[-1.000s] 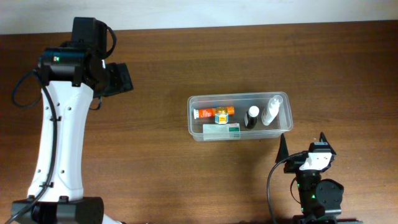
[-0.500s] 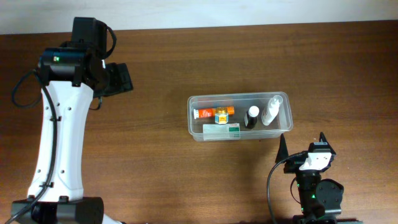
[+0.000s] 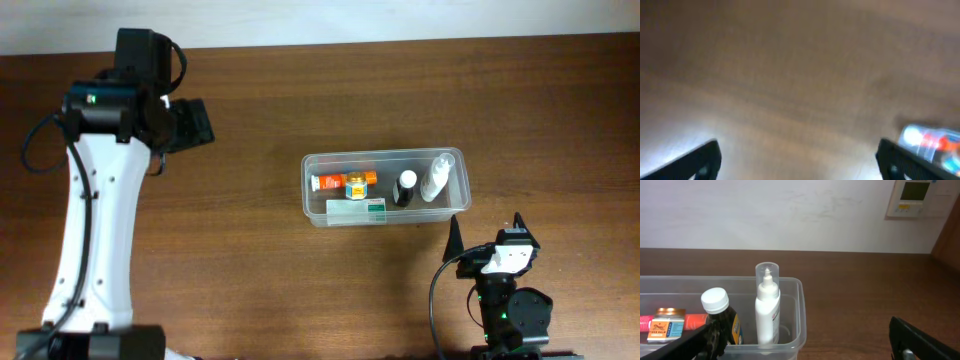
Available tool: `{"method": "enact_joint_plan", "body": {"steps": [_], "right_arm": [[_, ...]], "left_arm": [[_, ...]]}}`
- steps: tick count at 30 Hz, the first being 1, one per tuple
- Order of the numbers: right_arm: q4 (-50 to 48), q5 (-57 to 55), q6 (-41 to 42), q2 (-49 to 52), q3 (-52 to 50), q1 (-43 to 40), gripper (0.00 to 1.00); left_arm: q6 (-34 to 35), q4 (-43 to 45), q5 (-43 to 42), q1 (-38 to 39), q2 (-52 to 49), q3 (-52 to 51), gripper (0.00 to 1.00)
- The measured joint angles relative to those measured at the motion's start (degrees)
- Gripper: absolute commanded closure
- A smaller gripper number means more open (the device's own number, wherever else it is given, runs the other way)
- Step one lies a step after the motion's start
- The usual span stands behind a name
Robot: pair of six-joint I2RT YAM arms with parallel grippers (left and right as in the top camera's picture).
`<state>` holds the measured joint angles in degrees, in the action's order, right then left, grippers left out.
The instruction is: Pack container
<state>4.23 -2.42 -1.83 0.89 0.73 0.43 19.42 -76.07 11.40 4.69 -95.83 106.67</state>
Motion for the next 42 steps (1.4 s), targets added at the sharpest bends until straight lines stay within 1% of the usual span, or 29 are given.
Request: {"method": "enact_joint_plan", "body": {"steps": [2,3,4,6,9,14,18,22,25,29,34,36,42], "right_arm": [[0.02,0.15,0.02,0.00,0.00,0.00,0.01],[0.00,0.17,0.02,0.02,0.00,0.00,0.02],[0.02,0.22,0.02,0.00,0.00,0.00,0.02],[0.02,0.28,-0.02,0.00,0.00,0.00,0.02],[0.02,0.37,0.00,0.00,0.00,0.00,0.02],[0.02,0.42,0.00,-0.04,0.00,0.00,0.02],[0.02,0.39,-0.04,-0.04,0.00,0.02,0.02],[0.04,0.39,-0.11,-0.04,0.00,0.04,0.02],[0.04,0.42,-0.11,-0.09,0.00,0.04,0.02],[0.04,0.39,-0.11,-0.09,0.00,0.04,0.02],[0.04,0.42,-0.13,-0.09,0.00,0.04,0.02],[0.02,0.42,-0.13,-0.09,0.00,0.04,0.02],[0.04,0.42,-0.15,-0.09,0.00,0.04,0.01]], "left_arm": [[-1.49,8.33,0.11,0.31,3.93,-5.99,0.01],[-3.15,15.17,0.17,0.74,7.34,-10.99,0.01],[-4.50,18.67,0.17,1.27,9.81,-14.19,0.01],[-8.33,31.69,0.02,2.91,17.53,-25.16,0.01],[-13.09,47.84,-0.94,4.66,29.22,-41.46,0.01],[-17.00,69.90,-1.20,4.61,45.38,-66.93,0.01],[-20.72,83.95,-2.78,4.61,54.21,-81.88,0.01],[-23.98,94.62,-4.35,4.42,64.06,-93.57,0.01],[-25.05,98.57,-5.03,3.56,71.21,-100.21,0.01],[-25.79,97.68,-6.38,2.10,77.64,-105.35,0.01],[-25.92,89.68,-7.98,0.04,82.75,-106.01,0.01],[-25.94,84.17,-8.22,-0.44,86.16,-106.01,0.01],[-26.10,72.35,-8.28,-1.16,93.59,-106.05,0.01]]}}
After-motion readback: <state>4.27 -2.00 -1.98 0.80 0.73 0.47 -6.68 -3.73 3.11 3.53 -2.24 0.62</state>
